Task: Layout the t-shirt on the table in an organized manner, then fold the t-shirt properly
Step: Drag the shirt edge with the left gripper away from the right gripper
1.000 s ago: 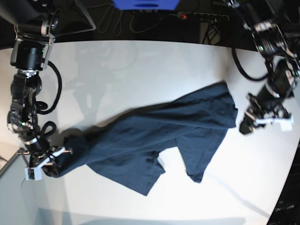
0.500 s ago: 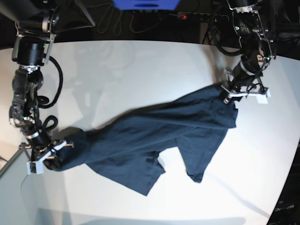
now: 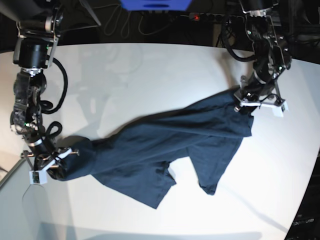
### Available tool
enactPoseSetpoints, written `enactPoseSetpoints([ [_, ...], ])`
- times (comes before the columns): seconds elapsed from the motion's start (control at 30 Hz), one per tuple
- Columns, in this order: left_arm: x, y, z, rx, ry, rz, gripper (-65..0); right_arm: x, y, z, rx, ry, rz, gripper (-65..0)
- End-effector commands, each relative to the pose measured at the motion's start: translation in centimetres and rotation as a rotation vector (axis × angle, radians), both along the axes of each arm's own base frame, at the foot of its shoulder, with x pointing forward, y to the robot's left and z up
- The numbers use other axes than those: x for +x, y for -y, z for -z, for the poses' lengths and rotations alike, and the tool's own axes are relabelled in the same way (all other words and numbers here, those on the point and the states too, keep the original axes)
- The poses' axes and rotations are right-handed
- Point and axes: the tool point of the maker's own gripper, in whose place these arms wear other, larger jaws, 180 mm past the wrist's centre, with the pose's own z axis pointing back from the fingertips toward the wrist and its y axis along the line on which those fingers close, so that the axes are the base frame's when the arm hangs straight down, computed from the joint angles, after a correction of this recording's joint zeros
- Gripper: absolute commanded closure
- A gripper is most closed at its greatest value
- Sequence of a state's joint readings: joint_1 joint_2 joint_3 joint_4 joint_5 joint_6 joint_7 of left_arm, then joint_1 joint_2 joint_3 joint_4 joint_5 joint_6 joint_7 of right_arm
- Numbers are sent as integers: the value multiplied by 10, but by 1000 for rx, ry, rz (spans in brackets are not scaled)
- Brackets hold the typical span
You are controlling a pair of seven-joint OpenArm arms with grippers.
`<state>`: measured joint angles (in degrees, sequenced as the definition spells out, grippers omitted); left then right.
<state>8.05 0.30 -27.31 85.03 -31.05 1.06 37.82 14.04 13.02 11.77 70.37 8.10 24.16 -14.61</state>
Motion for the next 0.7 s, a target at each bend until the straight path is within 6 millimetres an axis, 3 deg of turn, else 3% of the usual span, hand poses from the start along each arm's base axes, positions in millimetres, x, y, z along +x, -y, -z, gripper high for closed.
enactPoseSetpoints([
  [0.0, 9, 4, -10, 3, 43, 4, -288, 10, 4, -24, -2, 73, -2, 0],
  [0.4, 18, 9, -14, 11, 58, 16, -280, 10, 4, -23, -1, 70, -1, 0],
  [0.5, 22, 26, -12, 10, 52, 77, -230, 10, 4, -23, -1, 70, -1, 0],
  [0.67, 21, 33, -7, 10, 36, 105, -198, 10, 5, -23, 0, 71, 2, 0],
])
